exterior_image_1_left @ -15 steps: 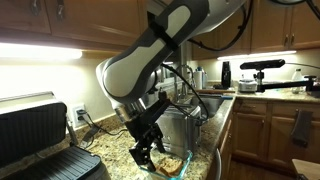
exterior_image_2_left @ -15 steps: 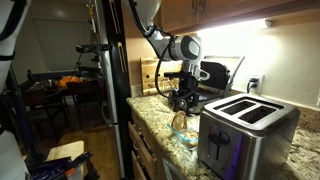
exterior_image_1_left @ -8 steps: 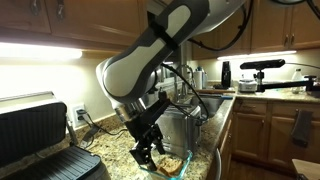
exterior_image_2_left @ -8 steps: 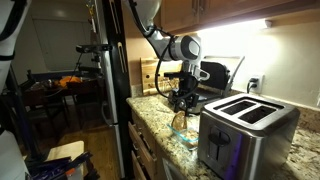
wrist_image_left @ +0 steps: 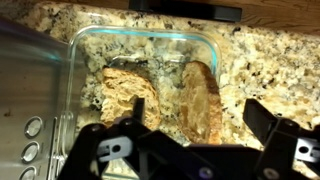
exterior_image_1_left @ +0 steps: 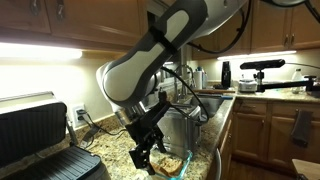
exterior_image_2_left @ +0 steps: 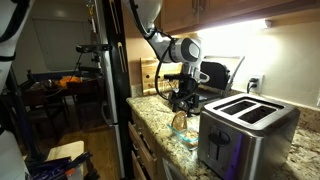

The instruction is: Place one slice of bread in the left slot of the toaster

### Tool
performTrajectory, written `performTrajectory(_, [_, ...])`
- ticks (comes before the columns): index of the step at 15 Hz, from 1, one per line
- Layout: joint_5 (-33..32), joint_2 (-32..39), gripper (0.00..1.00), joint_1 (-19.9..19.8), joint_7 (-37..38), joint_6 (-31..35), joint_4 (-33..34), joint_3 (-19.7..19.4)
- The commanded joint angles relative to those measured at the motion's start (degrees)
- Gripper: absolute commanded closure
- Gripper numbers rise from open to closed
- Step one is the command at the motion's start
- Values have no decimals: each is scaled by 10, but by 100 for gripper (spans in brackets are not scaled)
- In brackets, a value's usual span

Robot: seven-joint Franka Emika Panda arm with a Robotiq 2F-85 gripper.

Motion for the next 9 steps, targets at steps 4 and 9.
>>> performTrajectory(4, [2,9,17,5,16,1,5,-6])
performTrajectory(9, [1,7,53,5,17,0,8,-6])
